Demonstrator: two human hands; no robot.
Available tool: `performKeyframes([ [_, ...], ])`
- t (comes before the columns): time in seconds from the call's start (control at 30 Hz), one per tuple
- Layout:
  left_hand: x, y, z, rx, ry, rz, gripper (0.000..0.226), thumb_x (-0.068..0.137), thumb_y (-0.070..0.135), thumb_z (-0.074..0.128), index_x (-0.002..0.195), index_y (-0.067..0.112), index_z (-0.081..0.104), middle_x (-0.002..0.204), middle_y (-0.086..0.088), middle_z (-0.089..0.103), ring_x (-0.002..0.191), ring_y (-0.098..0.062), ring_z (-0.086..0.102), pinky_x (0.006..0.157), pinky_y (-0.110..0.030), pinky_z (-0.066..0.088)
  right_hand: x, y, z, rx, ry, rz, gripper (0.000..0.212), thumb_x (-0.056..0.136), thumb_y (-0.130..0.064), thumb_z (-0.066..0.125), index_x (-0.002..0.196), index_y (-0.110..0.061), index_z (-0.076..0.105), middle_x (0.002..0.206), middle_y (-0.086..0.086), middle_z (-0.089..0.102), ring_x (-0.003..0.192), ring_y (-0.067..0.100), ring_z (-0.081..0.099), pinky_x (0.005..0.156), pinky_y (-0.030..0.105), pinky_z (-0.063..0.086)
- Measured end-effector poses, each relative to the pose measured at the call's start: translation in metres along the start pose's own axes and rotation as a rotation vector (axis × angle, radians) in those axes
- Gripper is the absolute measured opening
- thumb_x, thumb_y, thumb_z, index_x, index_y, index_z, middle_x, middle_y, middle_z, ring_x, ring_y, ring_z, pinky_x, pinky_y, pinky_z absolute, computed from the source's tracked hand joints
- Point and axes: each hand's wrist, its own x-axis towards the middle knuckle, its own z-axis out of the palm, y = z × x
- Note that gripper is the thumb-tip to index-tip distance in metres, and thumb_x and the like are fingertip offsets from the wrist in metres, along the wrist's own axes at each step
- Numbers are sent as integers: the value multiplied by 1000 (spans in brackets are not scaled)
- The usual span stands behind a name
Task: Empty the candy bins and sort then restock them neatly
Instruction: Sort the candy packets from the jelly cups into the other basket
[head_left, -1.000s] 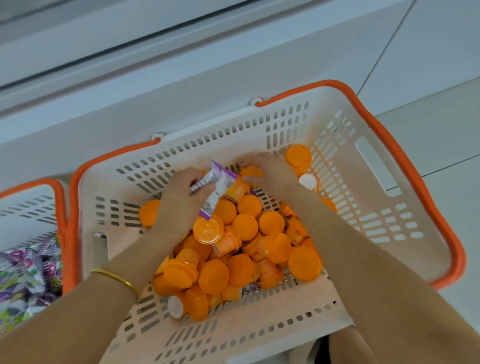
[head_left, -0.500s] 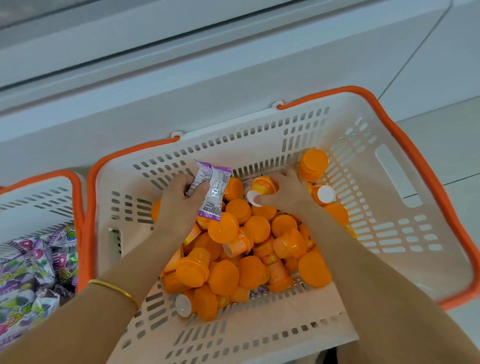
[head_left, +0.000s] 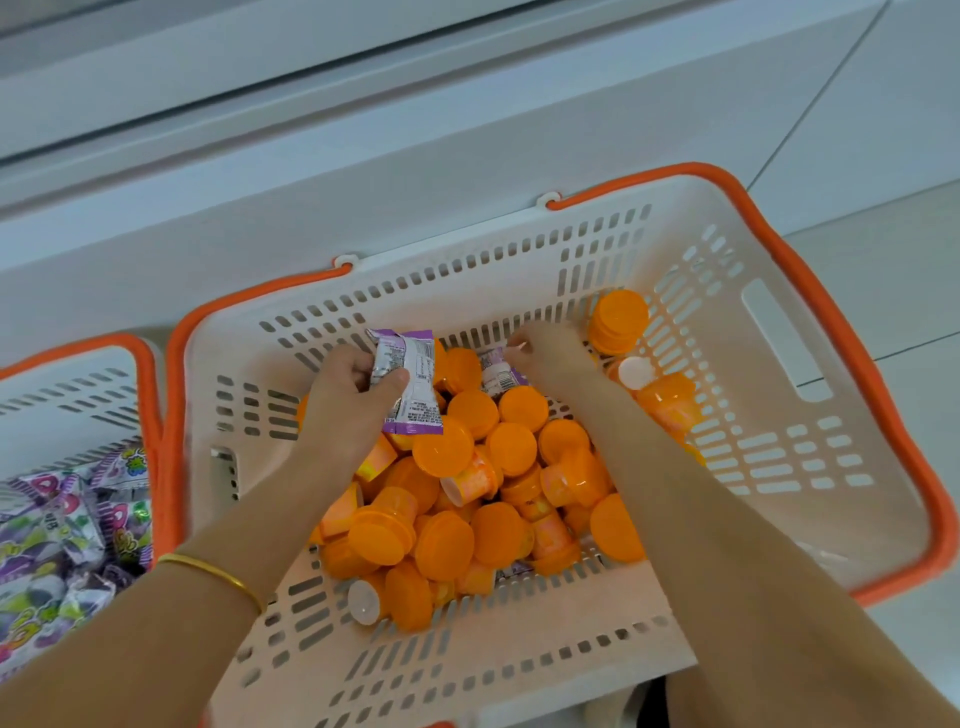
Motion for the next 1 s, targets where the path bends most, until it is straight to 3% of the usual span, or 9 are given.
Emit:
performKeyframes([
  [0.13, 6, -8, -6, -94, -40, -124, 17, 91, 13, 62, 104, 8, 51, 103, -9, 65, 90, -21, 66, 70, -32, 55, 18, -4, 39, 95, -147, 155, 45, 101, -11, 36, 145, -5, 30, 133, 17, 49, 119, 29, 50, 92, 36, 45],
  [0.2, 7, -8, -7, -216, -71, -201, 35, 89, 7, 63, 121, 8, 48, 113, -10, 65, 95, -24, 68, 79, -41, 57, 20, -1, 48, 153, -117, 183, 50, 100, -15, 39, 148, -12, 27, 131, 17, 52, 110, 26, 53, 87, 36, 46],
  [0.33, 3, -5, -5, -377, -132, -296, 25, 93, 5, 53, 116, 16, 54, 111, -8, 68, 94, -27, 68, 84, -46, 55, 25, 5, 60, 303, 16, 239, 30, 95, -26, 54, 116, -5, 58, 92, 9, 60, 94, 24, 57, 74, 32, 44],
  [0.43, 1, -2, -4, -461, -124, -360, 18, 98, 25, 48, 111, 18, 59, 105, -8, 71, 91, -26, 70, 89, -48, 53, 22, 4, 50, 346, 137, 217, 21, 90, -19, 62, 102, -2, 60, 93, 12, 60, 90, 23, 58, 70, 29, 41],
  [0.57, -5, -1, -5, -418, -104, -328, 28, 99, 26, 47, 119, 12, 59, 109, -10, 70, 96, -30, 68, 91, -53, 51, 5, 8, 24, 381, 257, 79, 17, 88, -11, 62, 103, -3, 57, 87, 5, 52, 83, 23, 52, 63, 24, 40],
  [0.67, -12, 2, -7, -389, -31, -274, 22, 98, 22, 49, 112, 14, 64, 109, -11, 70, 94, -30, 68, 89, -53, 53, -19, 12, -8, 603, 325, 21, 16, 87, -6, 61, 95, -10, 48, 81, 1, 52, 89, 32, 62, 72, 45, 56],
  [0.73, -17, 7, -8, -383, 5, -247, 19, 99, 23, 47, 108, 19, 63, 111, -9, 68, 97, -31, 67, 89, -53, 52, -39, 7, -31, 784, 272, -43, 14, 88, -5, 60, 94, -11, 48, 87, 7, 60, 85, 29, 67, 66, 41, 59],
  [0.87, -26, 16, -14, -417, -95, -207, 31, 94, 39, 47, 115, 19, 58, 117, -12, 64, 106, -34, 62, 93, -57, 49, -72, -30, -52, 861, -130, -229, 12, 90, -7, 61, 95, -14, 53, 88, 3, 68, 71, 7, 68, 59, 24, 57],
  [1.0, -37, 30, -24, -512, -314, -227, 43, 90, 39, 57, 126, 15, 55, 116, -9, 68, 101, -28, 68, 91, -49, 52, -83, -64, -34, 733, -98, -282, 13, 88, -9, 64, 95, -14, 54, 89, 5, 61, 77, 11, 66, 60, 26, 59],
])
